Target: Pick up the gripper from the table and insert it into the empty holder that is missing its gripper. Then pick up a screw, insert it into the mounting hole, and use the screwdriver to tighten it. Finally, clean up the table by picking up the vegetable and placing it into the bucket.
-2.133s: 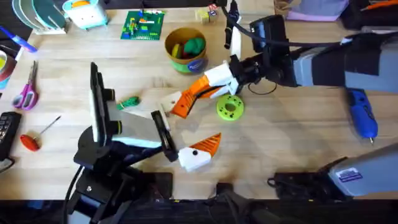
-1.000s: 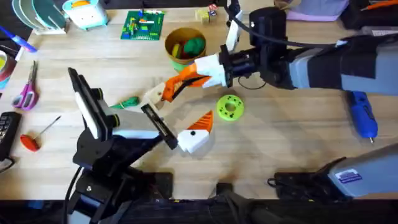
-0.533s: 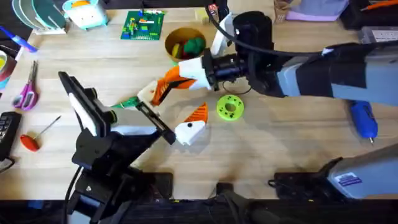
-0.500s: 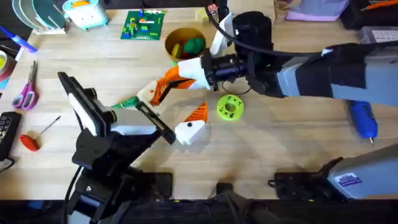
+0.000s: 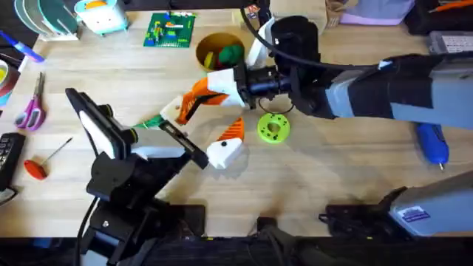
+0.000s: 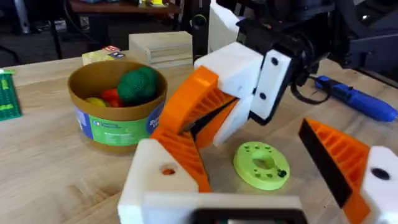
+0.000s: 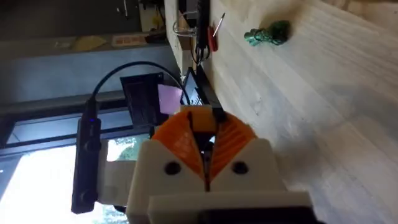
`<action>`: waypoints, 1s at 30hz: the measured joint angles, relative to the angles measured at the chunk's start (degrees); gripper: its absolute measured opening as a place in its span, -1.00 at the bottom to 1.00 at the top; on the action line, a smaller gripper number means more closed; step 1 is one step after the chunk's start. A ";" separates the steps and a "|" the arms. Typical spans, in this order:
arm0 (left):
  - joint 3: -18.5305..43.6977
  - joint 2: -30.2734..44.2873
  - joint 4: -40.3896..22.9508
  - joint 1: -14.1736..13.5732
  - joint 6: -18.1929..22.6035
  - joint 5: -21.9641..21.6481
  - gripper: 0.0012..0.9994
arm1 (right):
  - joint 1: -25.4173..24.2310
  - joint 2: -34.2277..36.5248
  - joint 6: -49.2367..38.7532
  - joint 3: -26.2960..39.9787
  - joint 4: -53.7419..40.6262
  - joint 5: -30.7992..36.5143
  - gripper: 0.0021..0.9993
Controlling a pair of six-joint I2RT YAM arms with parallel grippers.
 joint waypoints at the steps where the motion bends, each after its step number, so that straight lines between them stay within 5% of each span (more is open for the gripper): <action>1: 0.00 0.00 0.00 0.00 0.00 -0.12 0.99 | 0.04 0.00 0.00 0.02 0.02 0.06 -0.99; 30: -0.04 0.00 0.11 -0.11 -0.24 -4.87 0.99 | -0.61 -0.07 1.31 0.20 0.24 7.61 -0.99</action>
